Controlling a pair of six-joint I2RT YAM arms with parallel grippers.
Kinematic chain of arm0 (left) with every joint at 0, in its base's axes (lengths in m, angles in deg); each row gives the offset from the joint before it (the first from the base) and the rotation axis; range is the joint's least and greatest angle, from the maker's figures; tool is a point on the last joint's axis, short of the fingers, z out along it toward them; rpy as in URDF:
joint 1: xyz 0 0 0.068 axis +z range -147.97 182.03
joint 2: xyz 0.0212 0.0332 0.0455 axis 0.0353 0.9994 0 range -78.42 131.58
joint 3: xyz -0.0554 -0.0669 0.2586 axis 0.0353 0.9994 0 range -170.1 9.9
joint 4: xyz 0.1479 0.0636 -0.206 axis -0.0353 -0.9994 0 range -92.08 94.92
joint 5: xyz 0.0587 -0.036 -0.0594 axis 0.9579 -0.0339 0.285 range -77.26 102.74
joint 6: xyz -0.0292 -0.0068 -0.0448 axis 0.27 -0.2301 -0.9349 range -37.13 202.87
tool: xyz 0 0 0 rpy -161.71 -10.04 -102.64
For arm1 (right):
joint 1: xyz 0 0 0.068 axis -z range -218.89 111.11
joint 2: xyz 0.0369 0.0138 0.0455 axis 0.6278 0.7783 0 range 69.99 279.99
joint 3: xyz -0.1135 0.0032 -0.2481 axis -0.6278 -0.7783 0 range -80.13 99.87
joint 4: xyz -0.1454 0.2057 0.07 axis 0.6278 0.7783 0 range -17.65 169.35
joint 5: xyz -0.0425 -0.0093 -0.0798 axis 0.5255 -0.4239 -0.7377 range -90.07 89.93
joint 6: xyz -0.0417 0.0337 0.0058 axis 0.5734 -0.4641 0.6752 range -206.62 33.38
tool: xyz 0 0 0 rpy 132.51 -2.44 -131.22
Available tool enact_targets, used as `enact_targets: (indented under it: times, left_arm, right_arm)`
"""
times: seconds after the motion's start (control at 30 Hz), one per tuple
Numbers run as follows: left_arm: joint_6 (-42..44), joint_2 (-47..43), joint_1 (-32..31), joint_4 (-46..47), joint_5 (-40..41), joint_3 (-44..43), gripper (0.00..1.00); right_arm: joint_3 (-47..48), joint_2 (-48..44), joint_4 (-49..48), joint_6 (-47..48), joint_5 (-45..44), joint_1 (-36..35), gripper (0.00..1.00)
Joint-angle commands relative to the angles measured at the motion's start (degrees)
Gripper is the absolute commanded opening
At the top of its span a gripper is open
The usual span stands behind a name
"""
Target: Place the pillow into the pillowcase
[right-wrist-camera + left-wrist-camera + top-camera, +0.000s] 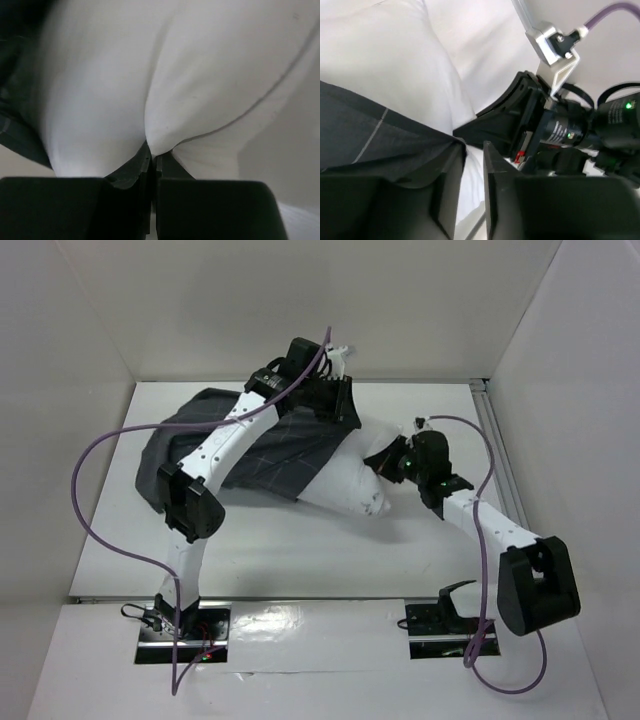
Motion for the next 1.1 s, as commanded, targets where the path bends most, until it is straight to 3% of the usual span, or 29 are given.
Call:
enact_targets:
  times: [0.0, 0.07, 0.1, 0.13, 0.2, 0.23, 0.33, 0.4, 0.57, 0.67, 0.8, 0.9, 1.07]
  left_arm:
    - [1.4, -3.7, -1.9, 3.1, -1.2, -1.0, 0.39]
    - [3.1, -7.8, -1.9, -2.0, 5.0, 0.6, 0.60]
    - [3.1, -9.9, -2.6, -3.3, 14.2, 1.8, 0.66]
    - [3.7, -12.4, -3.1, -4.2, 19.1, 6.8, 0.70]
    - [2.1, -21.3, -5.6, -4.7, 34.1, 13.9, 0.70]
    - [1.2, -24.3, -6.3, -4.7, 37.4, 21.6, 0.70]
    - [-5.5, -35.6, -8.5, -4.1, 46.2, 33.6, 0.69]
    - [-9.4, -44.6, -12.0, -2.0, 53.6, 47.1, 0.68]
    - [-20.3, -54.7, -16.5, 4.1, 56.0, 69.5, 0.71]
    - [-27.1, -52.8, -18.0, 7.1, 58.6, 78.1, 0.78]
    - [-36.4, -49.0, -19.3, 11.3, 69.3, 85.8, 0.84]
    - [-35.7, -47.2, -15.5, 17.1, 69.8, 89.9, 0.84]
    - [-30.4, -43.9, -8.8, 30.7, 62.5, 93.8, 0.84]
  right_arm:
    - [-0.5, 1.1, -6.8, -3.1, 2.3, -3.7, 0.00]
    - [2.8, 1.7, -4.0, -1.3, 2.2, -2.0, 0.00]
    - [3.8, 2.3, -1.9, 0.9, 3.1, -0.6, 0.18]
    - [5.2, 2.3, 0.1, 2.5, 3.6, -0.1, 0.48]
    - [10.5, 2.3, 8.7, 7.2, 2.9, 0.6, 0.94]
    - [12.2, 2.3, 11.7, 8.4, 1.7, 0.6, 0.98]
    - [13.8, -1.4, 17.8, 11.7, -1.8, 1.7, 1.00]
    - [13.8, -4.7, 20.3, 12.7, -2.5, 2.4, 1.00]
    - [13.2, -8.6, 24.3, 14.9, -3.3, 2.9, 1.00]
    - [12.5, -9.3, 25.0, 16.3, -3.3, 2.9, 1.00]
    - [11.9, -9.3, 25.5, 16.9, -2.3, 2.9, 1.00]
    - [11.4, -9.3, 26.0, 16.9, -2.2, 2.9, 1.00]
    - [11.4, -9.3, 27.4, 17.4, -2.8, 2.9, 1.00]
